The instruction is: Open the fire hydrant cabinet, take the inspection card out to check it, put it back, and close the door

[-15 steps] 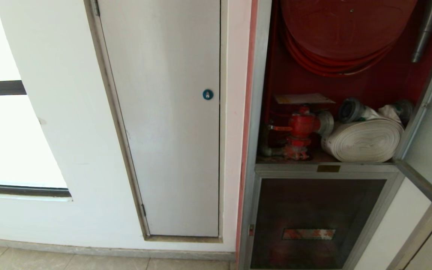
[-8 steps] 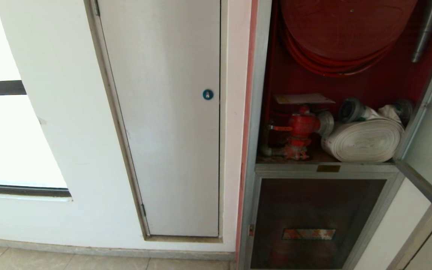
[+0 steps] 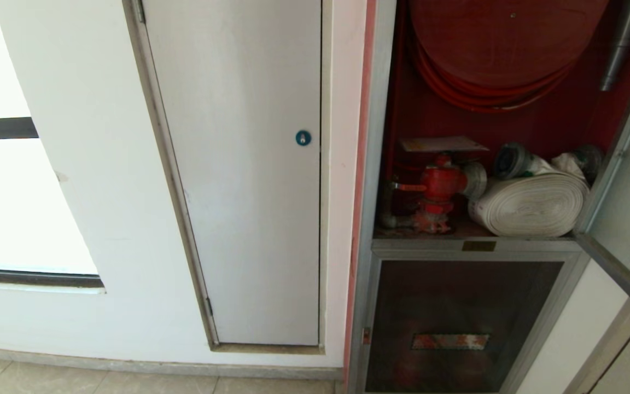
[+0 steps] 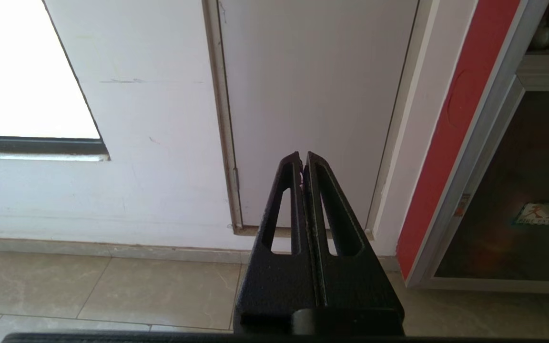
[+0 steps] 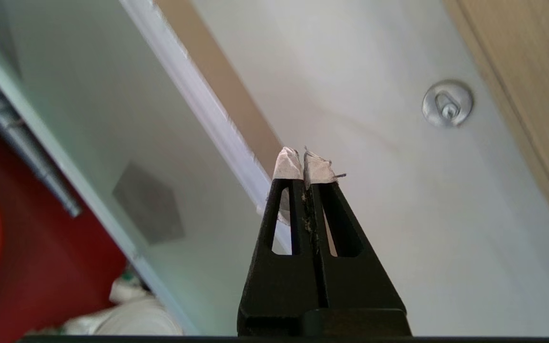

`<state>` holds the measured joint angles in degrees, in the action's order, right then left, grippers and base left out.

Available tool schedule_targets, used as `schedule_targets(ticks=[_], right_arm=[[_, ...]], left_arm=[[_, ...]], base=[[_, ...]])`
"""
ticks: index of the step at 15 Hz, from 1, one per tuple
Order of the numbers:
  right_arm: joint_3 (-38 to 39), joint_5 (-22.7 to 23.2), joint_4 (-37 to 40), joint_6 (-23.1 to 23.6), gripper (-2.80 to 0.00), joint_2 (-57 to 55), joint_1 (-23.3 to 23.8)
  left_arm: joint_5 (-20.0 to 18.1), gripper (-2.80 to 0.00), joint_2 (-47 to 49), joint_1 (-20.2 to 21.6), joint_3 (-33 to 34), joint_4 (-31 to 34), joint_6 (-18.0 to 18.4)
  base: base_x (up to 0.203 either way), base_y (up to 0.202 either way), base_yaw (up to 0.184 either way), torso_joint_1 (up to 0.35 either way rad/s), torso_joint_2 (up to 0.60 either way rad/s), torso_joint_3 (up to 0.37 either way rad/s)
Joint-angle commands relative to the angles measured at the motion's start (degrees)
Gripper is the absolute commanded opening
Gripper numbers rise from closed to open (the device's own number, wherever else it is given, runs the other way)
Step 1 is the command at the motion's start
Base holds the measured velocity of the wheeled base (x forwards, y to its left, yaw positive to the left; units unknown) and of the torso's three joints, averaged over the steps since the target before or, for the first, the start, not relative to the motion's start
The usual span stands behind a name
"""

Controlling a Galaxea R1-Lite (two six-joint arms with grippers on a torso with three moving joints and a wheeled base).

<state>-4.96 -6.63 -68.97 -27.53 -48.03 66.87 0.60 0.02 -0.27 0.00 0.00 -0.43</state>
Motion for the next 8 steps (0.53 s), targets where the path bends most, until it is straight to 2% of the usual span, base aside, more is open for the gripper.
schedule_targets(ticks=[1, 8], right_arm=[[-1.8, 0.0, -1.3, -0.5, -2.8, -3.9, 1.1], [-6.7, 0.0, -1.5, -4.1, -2.8, -12.3, 6.0]], left_arm=[[0.0, -2.8, 0.0, 0.0, 0.0, 0.0, 0.0], [0.0, -2.8, 0.1, 0.0, 0.0, 0.0, 0.0]], base=[[0.0, 0.0, 0.0, 0.0, 0.0, 0.0], [0.0, 0.0, 0.0, 0.0, 0.0, 0.0]])
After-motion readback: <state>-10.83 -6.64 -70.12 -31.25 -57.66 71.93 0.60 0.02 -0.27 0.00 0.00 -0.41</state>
